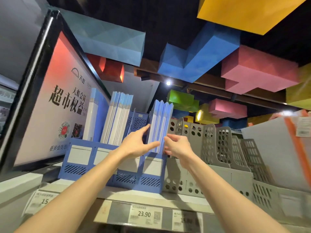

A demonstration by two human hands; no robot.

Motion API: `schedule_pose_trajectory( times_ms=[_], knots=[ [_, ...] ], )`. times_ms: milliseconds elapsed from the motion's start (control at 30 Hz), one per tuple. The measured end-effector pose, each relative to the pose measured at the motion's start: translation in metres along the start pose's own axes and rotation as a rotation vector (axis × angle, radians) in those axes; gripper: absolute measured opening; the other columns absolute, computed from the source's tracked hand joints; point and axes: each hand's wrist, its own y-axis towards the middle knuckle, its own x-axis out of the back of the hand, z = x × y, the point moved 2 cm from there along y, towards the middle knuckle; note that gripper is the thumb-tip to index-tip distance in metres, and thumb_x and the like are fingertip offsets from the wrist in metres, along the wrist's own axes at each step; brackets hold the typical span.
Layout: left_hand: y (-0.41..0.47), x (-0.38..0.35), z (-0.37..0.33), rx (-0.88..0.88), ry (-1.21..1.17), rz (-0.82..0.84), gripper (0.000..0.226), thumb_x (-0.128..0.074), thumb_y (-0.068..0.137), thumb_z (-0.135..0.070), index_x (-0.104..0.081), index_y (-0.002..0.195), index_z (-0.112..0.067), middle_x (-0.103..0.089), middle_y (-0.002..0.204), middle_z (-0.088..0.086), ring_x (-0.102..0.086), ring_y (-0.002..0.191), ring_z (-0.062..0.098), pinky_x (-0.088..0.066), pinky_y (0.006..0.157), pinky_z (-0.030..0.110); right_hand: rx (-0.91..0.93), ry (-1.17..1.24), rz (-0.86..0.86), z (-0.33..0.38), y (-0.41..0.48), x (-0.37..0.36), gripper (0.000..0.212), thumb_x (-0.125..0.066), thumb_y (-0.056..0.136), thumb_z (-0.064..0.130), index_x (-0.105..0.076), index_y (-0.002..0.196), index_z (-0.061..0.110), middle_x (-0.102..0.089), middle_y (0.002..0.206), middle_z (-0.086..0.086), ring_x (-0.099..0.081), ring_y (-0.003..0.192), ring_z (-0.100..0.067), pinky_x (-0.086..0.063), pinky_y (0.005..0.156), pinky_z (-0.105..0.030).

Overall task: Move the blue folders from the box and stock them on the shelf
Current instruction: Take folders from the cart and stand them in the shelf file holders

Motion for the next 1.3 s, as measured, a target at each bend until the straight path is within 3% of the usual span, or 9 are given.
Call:
schedule_pose_trajectory(
  times_ms=[100,233,433,567,667,900,1067,1200,1300],
  knots=[
    [-0.019,0.015,-0.017,0.036,-0.064,-0.077,0.063,-0.065,0.085,-0.063,-0.059,0.136,-0.026,-0.068,0.128,-0.008,-0.064,0.114,0.008,-0.052,0.101,0.039,-0.004,0.03,-0.047,0.009,-0.025,0.01,0.02,-0.059,0.098,0.028,-0.071,0.086,0.017,-0.075,0.088,-0.006,-0.074,0.09,-0.028,-0.06,0.087,-0.042],
    [-0.061,0.036,-0.046,0.011,-0.106,-0.167,0.023,-0.065,0.088,-0.048,-0.074,0.098,-0.03,-0.074,0.093,-0.017,-0.068,0.09,-0.001,-0.057,0.089,0.038,0.03,0.117,-0.023,0.025,-0.065,0.02,0.024,-0.058,0.098,0.023,-0.071,0.085,0.008,-0.077,0.087,-0.01,-0.075,0.075,-0.029,-0.062,0.081,-0.04],
    [-0.166,0.057,-0.093,0.142,-0.22,-0.256,0.02,-0.066,0.094,-0.034,-0.075,0.087,-0.017,-0.077,0.077,-0.004,-0.075,0.071,0.016,-0.061,0.071,0.04,0.081,0.289,0.14,0.04,-0.155,0.023,0.024,-0.054,0.101,0.016,-0.069,0.088,0.002,-0.074,0.081,-0.013,-0.069,0.064,-0.024,-0.057,0.061,-0.027],
    [-0.258,0.068,-0.122,0.257,-0.253,-0.339,0.019,-0.064,0.098,-0.025,-0.072,0.086,-0.012,-0.076,0.075,0.007,-0.072,0.06,0.022,-0.048,0.051,0.019,0.085,0.368,0.269,0.03,-0.228,0.008,0.026,-0.052,0.102,0.018,-0.069,0.086,0.005,-0.073,0.079,-0.014,-0.067,0.06,-0.021,-0.056,0.062,-0.029],
    [-0.345,0.081,-0.146,0.381,-0.225,-0.362,0.017,-0.063,0.099,-0.018,-0.069,0.083,-0.014,-0.075,0.078,0.014,-0.067,0.054,0.01,-0.045,0.048,0.013,0.01,0.432,0.403,0.022,-0.296,-0.014,0.025,-0.053,0.102,0.019,-0.069,0.087,0.006,-0.073,0.081,-0.013,-0.067,0.061,-0.021,-0.056,0.06,-0.027],
    [-0.539,0.133,-0.163,0.696,-0.123,-0.516,0.023,-0.061,0.1,-0.022,-0.072,0.09,-0.004,-0.076,0.079,0.012,-0.072,0.061,0.028,-0.046,0.048,0.018,-0.147,0.501,0.778,0.017,-0.472,-0.085,0.019,-0.052,0.099,0.013,-0.065,0.086,0.008,-0.073,0.082,-0.017,-0.062,0.055,-0.021,-0.045,0.045,-0.019],
    [-0.67,0.163,-0.156,0.897,-0.067,-0.618,0.022,-0.061,0.1,-0.021,-0.072,0.088,-0.006,-0.076,0.077,0.011,-0.069,0.056,0.02,-0.05,0.049,0.019,-0.202,0.476,0.972,0.019,-0.585,-0.148,0.019,-0.056,0.098,0.015,-0.066,0.082,0.01,-0.072,0.073,-0.009,-0.063,0.054,-0.021,-0.049,0.049,-0.023],
    [-0.768,0.198,-0.144,1.037,-0.008,-0.68,0.026,-0.059,0.101,-0.024,-0.072,0.09,-0.004,-0.076,0.077,0.014,-0.071,0.059,0.026,-0.048,0.049,0.018,-0.246,0.44,1.113,0.021,-0.667,-0.204,0.017,-0.054,0.099,0.012,-0.068,0.097,0.002,-0.071,0.071,-0.007,-0.062,0.05,-0.019,-0.046,0.046,-0.024],
    [-0.842,0.229,-0.129,1.143,-0.011,-0.743,0.026,-0.059,0.101,-0.02,-0.071,0.092,0.001,-0.075,0.08,0.018,-0.067,0.054,0.018,-0.046,0.047,0.015,-0.26,0.411,1.233,0.025,-0.731,-0.253,0.014,-0.052,0.1,0.012,-0.064,0.098,0.005,-0.071,0.073,-0.006,-0.061,0.049,-0.017,-0.042,0.042,-0.019]
  ],
)
